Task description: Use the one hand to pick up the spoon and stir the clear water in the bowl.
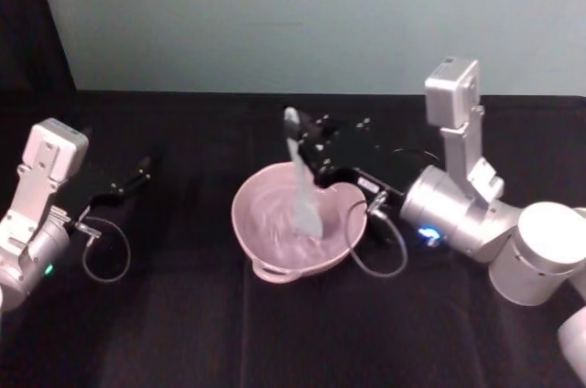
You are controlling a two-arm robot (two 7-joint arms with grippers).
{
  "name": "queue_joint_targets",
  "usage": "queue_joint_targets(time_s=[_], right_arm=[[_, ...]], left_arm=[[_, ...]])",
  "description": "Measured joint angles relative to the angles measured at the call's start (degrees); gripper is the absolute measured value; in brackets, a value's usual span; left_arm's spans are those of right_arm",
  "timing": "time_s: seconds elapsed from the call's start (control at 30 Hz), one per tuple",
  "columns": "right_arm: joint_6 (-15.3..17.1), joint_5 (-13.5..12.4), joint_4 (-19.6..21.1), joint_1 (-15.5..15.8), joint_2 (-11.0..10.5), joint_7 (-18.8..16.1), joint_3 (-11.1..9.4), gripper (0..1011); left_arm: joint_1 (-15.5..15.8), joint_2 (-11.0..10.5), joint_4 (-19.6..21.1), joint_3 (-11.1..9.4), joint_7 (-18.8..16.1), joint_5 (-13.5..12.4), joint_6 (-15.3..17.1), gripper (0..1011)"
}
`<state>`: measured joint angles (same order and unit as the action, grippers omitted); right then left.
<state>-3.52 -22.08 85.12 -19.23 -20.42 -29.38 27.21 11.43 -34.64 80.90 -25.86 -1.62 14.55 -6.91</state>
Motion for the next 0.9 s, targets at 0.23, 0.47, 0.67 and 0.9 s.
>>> queue_joint_targets(time_s=[0.23,0.47,0.67,0.9], right_arm=[[-0.8,-0.6,-1.8,-1.3,2.5,-1.5,2.0,108],[-2.3,-1.6,-7.7,-5.2,5.6,-2.8,2.8,108],[-3.6,-2.0,-12.9,-8.0,7.5,-3.1,2.8,108],[-4.4,-2.0,-16.5,-9.8,7.9,-2.6,1.6,108]], left_arm=[[0.0,0.0,0.0,0.0,0.0,0.0,0.0,1011],[0.0,0.0,0.0,0.0,0.0,0.0,0.0,1011],[0.0,0.0,0.0,0.0,0.0,0.0,0.0,1011],[0.0,0.0,0.0,0.0,0.0,0.0,0.0,1011]])
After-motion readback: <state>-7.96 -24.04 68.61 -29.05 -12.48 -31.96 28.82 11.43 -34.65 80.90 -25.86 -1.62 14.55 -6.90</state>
